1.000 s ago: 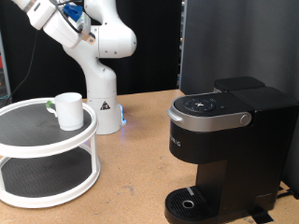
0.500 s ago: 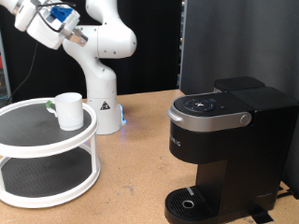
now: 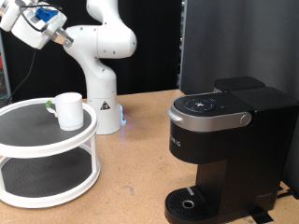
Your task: Make a cup of coffee with the keurig machine
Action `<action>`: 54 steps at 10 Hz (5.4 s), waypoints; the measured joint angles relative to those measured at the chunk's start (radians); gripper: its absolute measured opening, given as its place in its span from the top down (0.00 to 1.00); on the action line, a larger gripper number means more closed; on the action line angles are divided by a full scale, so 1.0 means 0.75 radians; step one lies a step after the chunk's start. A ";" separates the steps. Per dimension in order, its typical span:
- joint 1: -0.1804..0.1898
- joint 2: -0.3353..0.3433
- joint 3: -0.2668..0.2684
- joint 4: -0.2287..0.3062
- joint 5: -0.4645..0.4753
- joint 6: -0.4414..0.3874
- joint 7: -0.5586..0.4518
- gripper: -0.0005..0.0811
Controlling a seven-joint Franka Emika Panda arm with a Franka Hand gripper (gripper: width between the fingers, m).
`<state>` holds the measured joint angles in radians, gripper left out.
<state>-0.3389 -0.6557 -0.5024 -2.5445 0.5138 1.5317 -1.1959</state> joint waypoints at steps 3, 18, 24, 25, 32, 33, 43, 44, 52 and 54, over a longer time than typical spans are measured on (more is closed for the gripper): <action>-0.005 -0.001 -0.051 0.002 -0.071 -0.040 -0.054 0.99; -0.016 -0.002 -0.153 -0.008 -0.070 0.022 -0.091 0.99; -0.016 0.016 -0.237 -0.108 -0.090 0.203 -0.233 0.99; -0.016 0.028 -0.246 -0.116 -0.104 0.218 -0.258 0.99; -0.016 0.104 -0.274 -0.168 -0.126 0.337 -0.347 0.99; -0.015 0.114 -0.274 -0.181 -0.126 0.363 -0.358 0.99; 0.018 0.184 -0.274 -0.247 -0.060 0.549 -0.392 0.18; 0.027 0.187 -0.274 -0.261 -0.042 0.580 -0.392 0.04; 0.045 0.226 -0.291 -0.337 -0.027 0.657 -0.494 0.01; 0.045 0.237 -0.297 -0.337 -0.027 0.660 -0.498 0.01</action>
<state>-0.3055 -0.4781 -0.7250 -2.7970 0.4937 2.0265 -1.5693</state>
